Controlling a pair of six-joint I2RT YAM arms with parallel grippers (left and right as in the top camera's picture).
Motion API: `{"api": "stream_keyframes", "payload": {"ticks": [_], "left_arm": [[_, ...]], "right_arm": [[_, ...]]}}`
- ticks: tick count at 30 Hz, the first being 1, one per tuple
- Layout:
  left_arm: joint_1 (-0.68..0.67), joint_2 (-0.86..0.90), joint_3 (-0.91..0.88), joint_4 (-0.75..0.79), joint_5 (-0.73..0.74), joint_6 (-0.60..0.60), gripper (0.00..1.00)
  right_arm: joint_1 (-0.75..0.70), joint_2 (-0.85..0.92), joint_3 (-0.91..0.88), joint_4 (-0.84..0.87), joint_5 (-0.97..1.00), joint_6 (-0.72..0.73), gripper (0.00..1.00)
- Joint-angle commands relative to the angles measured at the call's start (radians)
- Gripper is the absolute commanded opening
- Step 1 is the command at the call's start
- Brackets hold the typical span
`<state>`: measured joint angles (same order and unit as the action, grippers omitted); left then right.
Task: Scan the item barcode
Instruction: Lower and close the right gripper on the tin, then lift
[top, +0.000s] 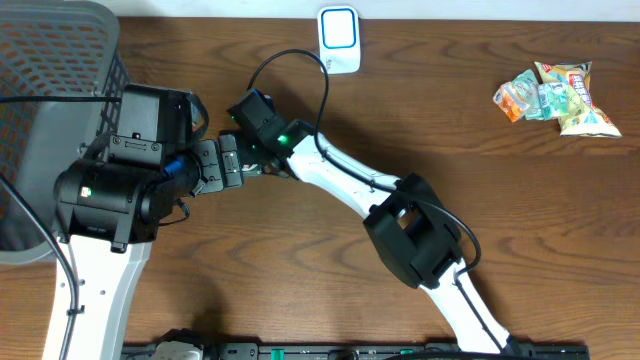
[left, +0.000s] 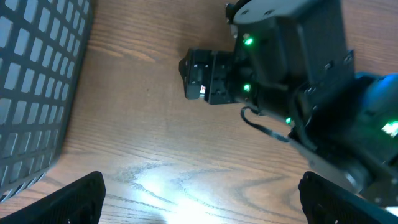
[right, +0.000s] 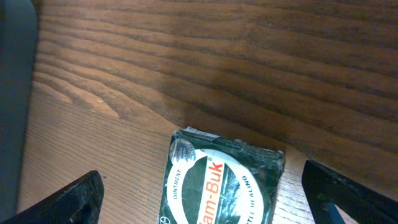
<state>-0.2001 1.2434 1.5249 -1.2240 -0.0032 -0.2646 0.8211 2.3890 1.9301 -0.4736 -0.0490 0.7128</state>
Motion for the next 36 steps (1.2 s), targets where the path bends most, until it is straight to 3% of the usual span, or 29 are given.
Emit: {"api": "stream_keyframes", "payload": {"ticks": [1, 18, 36], "left_arm": [[-0.002, -0.002, 0.011, -0.002, -0.009, 0.002, 0.98], [-0.002, -0.002, 0.011, -0.002, -0.009, 0.002, 0.98], [-0.002, -0.002, 0.011, -0.002, -0.009, 0.002, 0.98]], "right_arm": [[0.032, -0.03, -0.018, 0.001, 0.117, -0.003, 0.95], [0.051, 0.023, -0.043, 0.036, 0.182, 0.016, 0.94], [0.008, 0.039, -0.039, -0.069, 0.336, 0.011, 0.81]]}}
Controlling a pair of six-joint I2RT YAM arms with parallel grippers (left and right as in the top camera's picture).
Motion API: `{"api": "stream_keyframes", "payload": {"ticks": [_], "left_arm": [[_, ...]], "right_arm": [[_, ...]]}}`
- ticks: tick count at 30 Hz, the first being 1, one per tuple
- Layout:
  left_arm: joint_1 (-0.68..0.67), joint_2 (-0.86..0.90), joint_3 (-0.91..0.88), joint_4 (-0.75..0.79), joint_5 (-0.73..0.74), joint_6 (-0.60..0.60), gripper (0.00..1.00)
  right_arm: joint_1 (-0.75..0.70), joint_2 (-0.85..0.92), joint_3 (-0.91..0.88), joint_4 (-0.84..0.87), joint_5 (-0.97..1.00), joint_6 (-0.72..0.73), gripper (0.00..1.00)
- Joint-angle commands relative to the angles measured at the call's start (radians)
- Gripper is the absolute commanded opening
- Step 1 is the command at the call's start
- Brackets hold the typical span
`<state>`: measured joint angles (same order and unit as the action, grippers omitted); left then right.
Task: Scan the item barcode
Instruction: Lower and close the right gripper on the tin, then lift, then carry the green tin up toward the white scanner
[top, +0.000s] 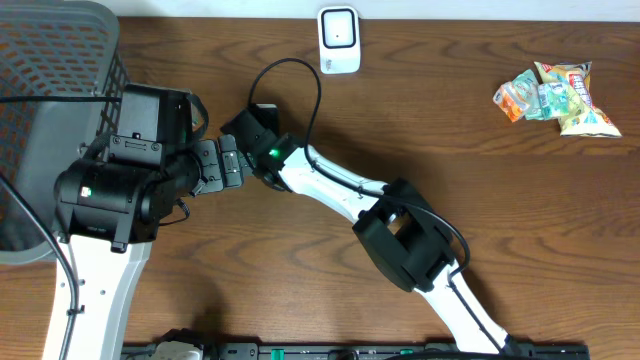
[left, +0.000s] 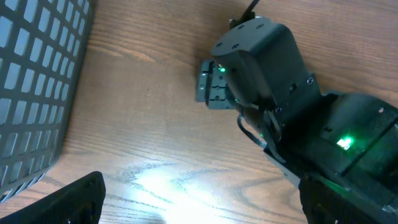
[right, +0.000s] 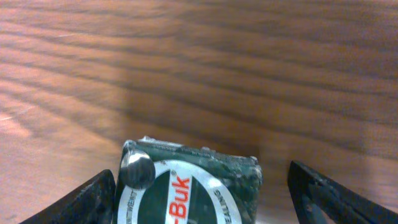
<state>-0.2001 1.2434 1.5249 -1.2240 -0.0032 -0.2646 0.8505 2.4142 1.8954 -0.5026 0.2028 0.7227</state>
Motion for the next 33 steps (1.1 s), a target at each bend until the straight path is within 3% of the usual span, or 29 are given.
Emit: {"api": "stream_keyframes", "payload": {"ticks": [1, 15, 23, 27, 29, 31, 33], "left_arm": [[-0.002, -0.002, 0.011, -0.002, -0.009, 0.002, 0.98], [-0.002, -0.002, 0.011, -0.002, -0.009, 0.002, 0.98], [-0.002, -0.002, 0.011, -0.002, -0.009, 0.002, 0.98], [-0.002, -0.002, 0.011, -0.002, -0.009, 0.002, 0.98], [-0.002, -0.002, 0.011, -0.002, -0.009, 0.002, 0.98], [-0.002, -0.002, 0.011, -0.002, -0.009, 0.002, 0.98], [-0.002, -0.002, 0.011, -0.002, -0.009, 0.002, 0.98]], "right_arm": [[-0.025, 0.014, -0.004, -0.05, 0.097, 0.002, 0.81], [-0.166, -0.1, 0.008, -0.296, 0.114, 0.002, 0.82], [-0.263, -0.18, 0.008, -0.376, -0.257, -0.11, 0.87], [-0.27, -0.17, 0.007, -0.483, -0.299, -0.088, 0.86], [-0.262, -0.169, 0.007, -0.512, -0.299, -0.091, 0.75], [-0.253, -0.17, 0.007, -0.522, -0.299, -0.093, 0.49], [-0.241, -0.17, 0.007, -0.532, -0.3, -0.092, 0.32]]}}
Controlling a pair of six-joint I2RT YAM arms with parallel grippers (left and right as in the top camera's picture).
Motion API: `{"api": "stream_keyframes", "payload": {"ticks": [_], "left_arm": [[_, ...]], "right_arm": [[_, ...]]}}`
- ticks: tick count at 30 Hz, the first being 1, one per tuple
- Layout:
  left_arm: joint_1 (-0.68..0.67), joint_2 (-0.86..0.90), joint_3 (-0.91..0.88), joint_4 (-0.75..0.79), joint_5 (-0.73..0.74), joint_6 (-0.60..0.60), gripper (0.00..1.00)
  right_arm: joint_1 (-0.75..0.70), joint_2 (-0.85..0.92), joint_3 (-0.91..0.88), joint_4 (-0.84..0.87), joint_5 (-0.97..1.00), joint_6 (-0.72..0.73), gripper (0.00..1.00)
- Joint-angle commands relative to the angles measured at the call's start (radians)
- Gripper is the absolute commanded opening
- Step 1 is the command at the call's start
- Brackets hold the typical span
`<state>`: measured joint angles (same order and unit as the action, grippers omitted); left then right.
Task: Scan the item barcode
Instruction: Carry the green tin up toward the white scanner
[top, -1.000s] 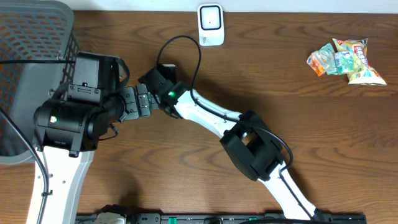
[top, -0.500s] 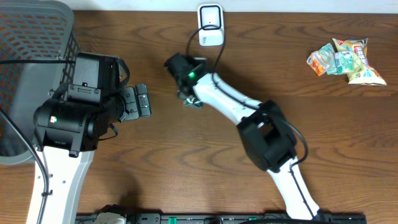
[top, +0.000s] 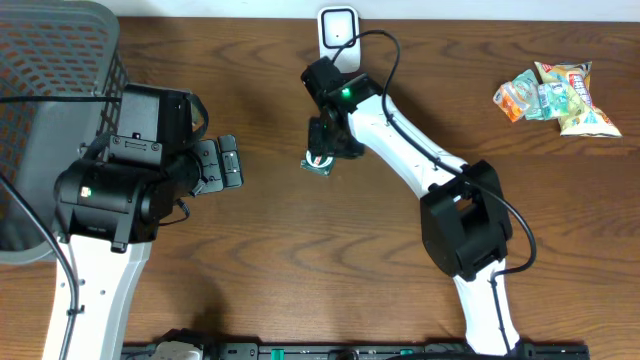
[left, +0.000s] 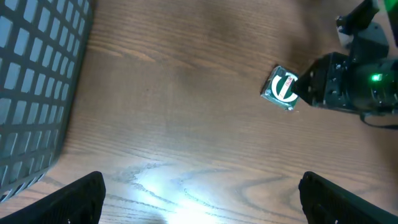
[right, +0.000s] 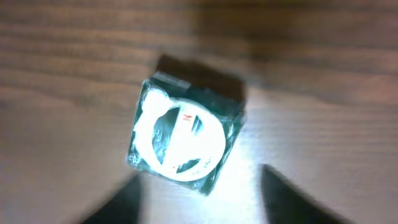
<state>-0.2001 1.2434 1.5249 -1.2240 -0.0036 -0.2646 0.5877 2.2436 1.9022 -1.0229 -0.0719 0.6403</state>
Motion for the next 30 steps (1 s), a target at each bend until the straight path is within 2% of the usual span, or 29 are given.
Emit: {"api": "stream_keyframes", "payload": {"ticks": [1, 7, 16, 18, 19, 30], "left_arm": [[-0.002, -0.002, 0.011, -0.002, -0.009, 0.002, 0.98], [-0.002, -0.002, 0.011, -0.002, -0.009, 0.002, 0.98], [-0.002, -0.002, 0.011, -0.002, -0.009, 0.002, 0.98], [-0.002, -0.002, 0.011, -0.002, -0.009, 0.002, 0.98], [-0.002, -0.002, 0.011, -0.002, -0.009, 0.002, 0.98], [-0.002, -0.002, 0.011, -0.002, -0.009, 0.002, 0.98]], "right_arm": [[0.034, 0.001, 0.0, -0.025, -0.025, -0.009, 0.29], [0.082, 0.006, -0.005, -0.046, -0.024, -0.008, 0.22], [0.104, 0.02, -0.109, -0.021, 0.024, 0.135, 0.12], [0.098, 0.02, -0.136, 0.014, 0.025, 0.137, 0.02], [0.096, 0.02, -0.15, 0.035, 0.025, 0.137, 0.01], [0.053, 0.02, -0.171, 0.072, 0.133, 0.137, 0.01]]}}
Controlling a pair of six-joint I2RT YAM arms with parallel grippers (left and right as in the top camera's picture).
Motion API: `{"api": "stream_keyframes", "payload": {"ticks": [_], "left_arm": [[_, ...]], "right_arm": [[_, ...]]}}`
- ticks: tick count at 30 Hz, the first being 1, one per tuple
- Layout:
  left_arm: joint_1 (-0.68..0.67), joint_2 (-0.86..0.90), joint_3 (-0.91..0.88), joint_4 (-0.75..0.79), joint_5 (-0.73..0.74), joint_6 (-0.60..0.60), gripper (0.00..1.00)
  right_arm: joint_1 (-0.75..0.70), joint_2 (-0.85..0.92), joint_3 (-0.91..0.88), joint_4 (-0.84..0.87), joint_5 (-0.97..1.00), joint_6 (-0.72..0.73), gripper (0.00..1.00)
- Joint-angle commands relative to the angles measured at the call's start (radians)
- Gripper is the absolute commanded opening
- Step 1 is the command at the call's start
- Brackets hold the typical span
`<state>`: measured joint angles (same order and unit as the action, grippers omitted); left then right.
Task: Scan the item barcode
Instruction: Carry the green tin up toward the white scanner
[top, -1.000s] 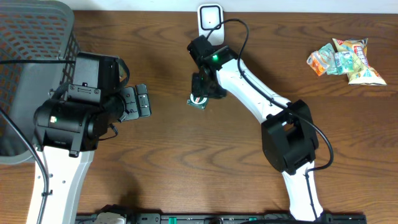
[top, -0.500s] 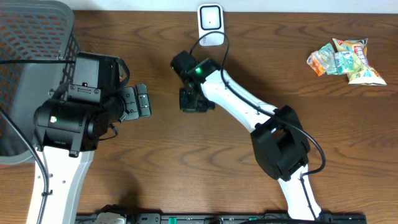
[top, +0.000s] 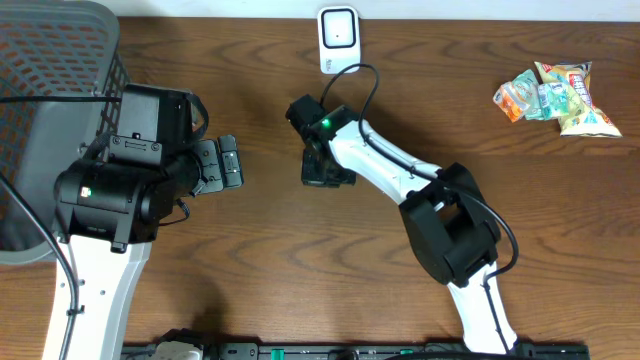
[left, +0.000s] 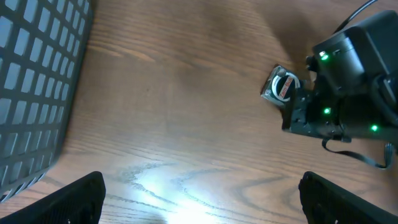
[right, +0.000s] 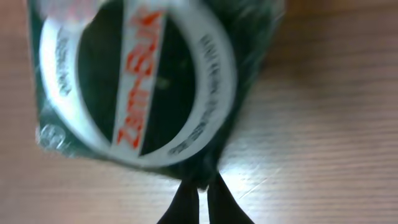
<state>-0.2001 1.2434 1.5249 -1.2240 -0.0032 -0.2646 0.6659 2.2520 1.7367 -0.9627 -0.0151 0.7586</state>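
Note:
The dark green Zam-Buk packet (right: 143, 81) with its white ring and red lettering lies on the wooden table (top: 520, 200), also seen as the packet (left: 280, 86) in the left wrist view. My right gripper (right: 200, 193) has its two fingers pinched together on the packet's near edge. From overhead the right gripper (top: 322, 172) covers the packet. The white barcode scanner (top: 338, 38) stands at the table's far edge, behind it. My left gripper (top: 228, 163) stays open to the left, its fingers (left: 74, 199) wide apart over bare wood.
A dark mesh basket (top: 50, 90) fills the far left. A heap of colourful snack packets (top: 555, 95) lies at the far right. The right arm's cable (top: 360, 80) loops between wrist and scanner.
My right gripper was above the packet with its fingers apart. Now it is low over the packet and shut on its near edge. The packet and left arm have not moved.
My right gripper was open beside the left gripper with the packet between its fingers. Then the packet lay further right, in front of the scanner, with the gripper open above it. Now the gripper is shut on the packet there.

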Motion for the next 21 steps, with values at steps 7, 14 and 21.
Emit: {"api": "stream_keyframes", "payload": {"ticks": [7, 14, 21], "left_arm": [[-0.002, -0.002, 0.011, -0.002, -0.009, 0.002, 0.98], [-0.002, -0.002, 0.011, -0.002, -0.009, 0.002, 0.98], [-0.002, -0.002, 0.011, -0.002, -0.009, 0.002, 0.98]], "right_arm": [[-0.066, 0.012, -0.005, 0.159, 0.107, -0.095, 0.01], [-0.122, 0.011, 0.022, 0.261, 0.135, -0.185, 0.01], [-0.162, -0.016, 0.122, 0.27, -0.008, -0.237, 0.01]]}}
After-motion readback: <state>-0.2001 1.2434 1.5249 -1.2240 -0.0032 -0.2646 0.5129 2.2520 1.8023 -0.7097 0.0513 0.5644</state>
